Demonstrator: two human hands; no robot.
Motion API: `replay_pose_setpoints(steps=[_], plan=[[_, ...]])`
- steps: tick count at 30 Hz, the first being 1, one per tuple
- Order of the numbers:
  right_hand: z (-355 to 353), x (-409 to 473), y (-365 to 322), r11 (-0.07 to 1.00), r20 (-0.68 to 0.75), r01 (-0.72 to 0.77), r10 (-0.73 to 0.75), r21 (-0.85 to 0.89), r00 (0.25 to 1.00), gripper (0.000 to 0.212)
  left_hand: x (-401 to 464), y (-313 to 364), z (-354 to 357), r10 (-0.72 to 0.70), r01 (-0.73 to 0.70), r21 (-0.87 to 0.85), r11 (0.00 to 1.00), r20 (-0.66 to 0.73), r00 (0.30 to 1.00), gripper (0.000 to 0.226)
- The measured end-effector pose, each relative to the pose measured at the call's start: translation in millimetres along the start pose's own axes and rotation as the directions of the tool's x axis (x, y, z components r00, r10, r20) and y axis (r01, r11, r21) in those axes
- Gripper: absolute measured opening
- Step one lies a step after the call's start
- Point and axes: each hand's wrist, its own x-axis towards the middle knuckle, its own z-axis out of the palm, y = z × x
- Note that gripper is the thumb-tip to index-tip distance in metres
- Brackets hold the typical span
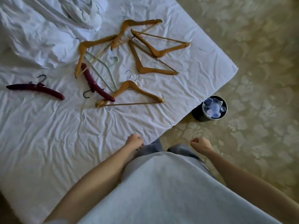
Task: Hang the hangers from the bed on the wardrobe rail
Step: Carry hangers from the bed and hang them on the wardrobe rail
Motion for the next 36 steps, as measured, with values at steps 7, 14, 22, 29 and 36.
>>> replay_pose_setpoints(steps=[7, 14, 22, 29, 36], plan=[[-69.4, 74.0, -72.5, 0.987, 0.068, 0.121, -0.115, -0.104, 0.991, 0.019, 43.9, 125.8, -22.7, 0.063, -0.063, -0.12, 0.991, -0.008, 0.998, 0.022], [-85.6, 174.1, -193.7, 0.937, 0.184, 0.329, -0.305, -0.116, 0.934, 0.02, 127.2, 181.5, -59.2, -0.152, 0.088, -0.324, 0.942, -0.18, 0.972, 0.019], [-74.3, 309.8, -305.5, 0.864, 0.06, 0.456, -0.455, -0.214, 0.889, 0.028, 219.8, 216.9, -86.8, -0.366, 0.167, -0.476, 0.864, -0.363, 0.857, 0.047], [-46.8, 388.2, -337.5, 0.676, -0.048, 0.58, -0.669, -0.456, 0.742, 0.053, 304.1, 209.7, -70.4, -0.527, 0.269, -0.628, 0.73, -0.268, 0.806, 0.081], [-28.6, 410.1, -332.6, 0.64, -0.105, 0.629, -0.733, -0.441, 0.672, 0.039, 324.3, 187.1, -61.4, -0.525, 0.247, -0.582, 0.775, -0.377, 0.763, 0.057]])
